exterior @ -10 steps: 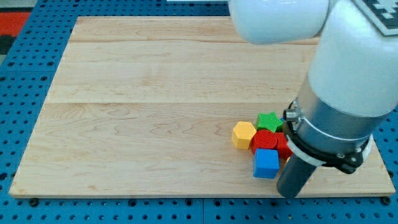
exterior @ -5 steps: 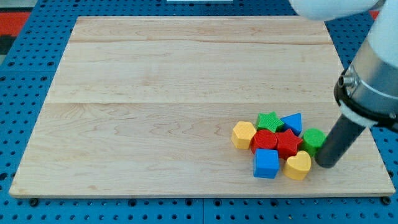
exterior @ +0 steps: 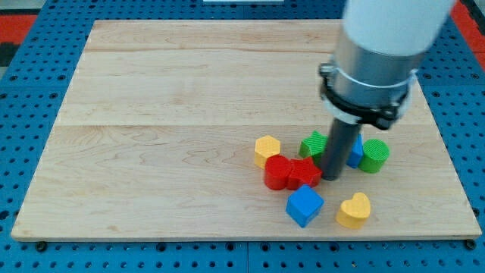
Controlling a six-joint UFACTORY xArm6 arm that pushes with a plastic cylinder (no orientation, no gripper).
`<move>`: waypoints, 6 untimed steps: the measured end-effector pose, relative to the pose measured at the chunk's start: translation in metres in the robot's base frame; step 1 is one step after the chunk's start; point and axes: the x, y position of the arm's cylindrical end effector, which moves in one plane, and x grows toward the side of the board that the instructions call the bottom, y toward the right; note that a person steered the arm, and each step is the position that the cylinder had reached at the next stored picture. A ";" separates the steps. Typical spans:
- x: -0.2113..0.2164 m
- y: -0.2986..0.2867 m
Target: Separate the group of blocks from each other
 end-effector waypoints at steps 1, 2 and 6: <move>-0.001 -0.017; -0.011 -0.006; -0.001 0.092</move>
